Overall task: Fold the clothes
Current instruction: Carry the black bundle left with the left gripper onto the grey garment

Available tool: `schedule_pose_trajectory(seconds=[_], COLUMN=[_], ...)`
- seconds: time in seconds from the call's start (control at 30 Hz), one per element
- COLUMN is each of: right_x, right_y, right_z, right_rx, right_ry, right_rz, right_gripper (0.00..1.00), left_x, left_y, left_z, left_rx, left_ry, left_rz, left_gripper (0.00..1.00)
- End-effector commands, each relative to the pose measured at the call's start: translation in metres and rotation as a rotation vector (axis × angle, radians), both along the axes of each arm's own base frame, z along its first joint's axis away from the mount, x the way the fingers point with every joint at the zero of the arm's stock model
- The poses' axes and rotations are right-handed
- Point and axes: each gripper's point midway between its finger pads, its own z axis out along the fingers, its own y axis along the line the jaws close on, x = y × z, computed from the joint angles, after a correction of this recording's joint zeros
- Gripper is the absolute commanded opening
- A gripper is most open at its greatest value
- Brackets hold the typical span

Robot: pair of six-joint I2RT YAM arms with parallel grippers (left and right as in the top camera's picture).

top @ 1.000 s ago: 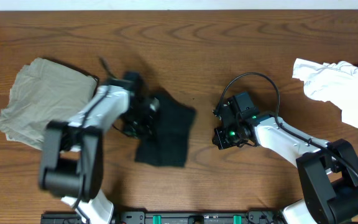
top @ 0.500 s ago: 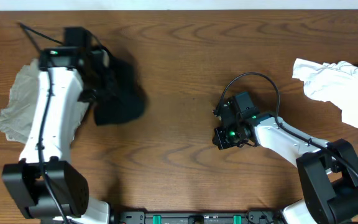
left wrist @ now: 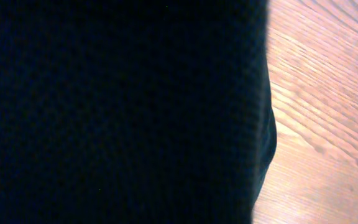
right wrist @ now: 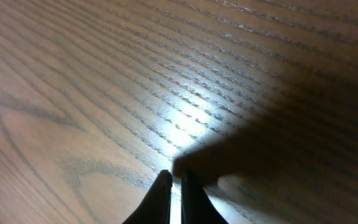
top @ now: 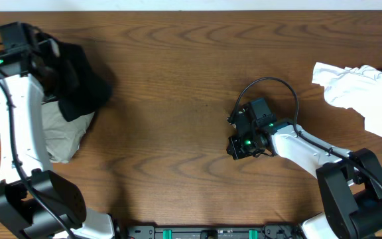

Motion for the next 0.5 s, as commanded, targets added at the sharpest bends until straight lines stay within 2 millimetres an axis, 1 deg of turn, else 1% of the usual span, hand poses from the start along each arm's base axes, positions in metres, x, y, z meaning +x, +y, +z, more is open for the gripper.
schedule_pose_trajectory(seconds=[0.0, 0.1, 0.2, 0.23, 0.27, 0.3, 0.33, 0.37, 0.4, 0.43, 0.47], right_x=[0.001, 0.000, 0.000, 0.000, 0.000, 0.000, 0.001, 0.002, 0.002, 0.003, 0.003], right_y=[-0.010, -0.010, -0.010, -0.010, -0.010, -0.011, -0.011, -0.012, -0.013, -0.015, -0.016], right_z=[-0.005, -0.005, -0.006, -0.006, -0.006, -0.006, -0.006, -0.006, -0.006, -0.006, -0.006], right_rx=[-0.046, -0.047, -0.048, -0.048, -0.049, -0.049, -0.048, -0.049, -0.048, -0.048, -0.049], right_ry=[-0.004, -0.002, -0.001, -0.001, -0.003, -0.004, -0.004, -0.004, -0.003, -0.002, 0.001], right_rz=[-0.014, -0.014, -0.013, -0.013, -0.008, -0.009, -0.011, -0.015, -0.019, -0.024, -0.030], right_gripper=[0.07, 0.07, 0.07, 0.07, 0.07, 0.07, 0.07, 0.07, 0.07, 0.06, 0.06], left_x=[0.000, -0.008, -0.019, -0.024, -0.029, -0.035, -0.043, -0.050, -0.057, -0.065, -0.074], left_y=[0.020, 0.034, 0.043, 0.047, 0.050, 0.053, 0.055, 0.058, 0.060, 0.062, 0.065], left_z=[0.000, -0.010, -0.018, -0.019, -0.021, -0.022, -0.023, -0.025, -0.026, -0.027, -0.028], left_rx=[0.003, -0.021, -0.036, -0.047, -0.061, -0.074, -0.090, -0.103, -0.113, -0.123, -0.132], left_ry=[-0.001, 0.027, 0.060, 0.072, 0.085, 0.100, 0.121, 0.145, 0.164, 0.186, 0.209], left_rz=[0.052, 0.125, 0.162, 0.190, 0.225, 0.255, 0.290, 0.314, 0.331, 0.348, 0.383], left_gripper=[0.06, 0.06, 0.06, 0.08, 0.17, 0.35, 0.56, 0.70, 0.80, 0.95, 0.98])
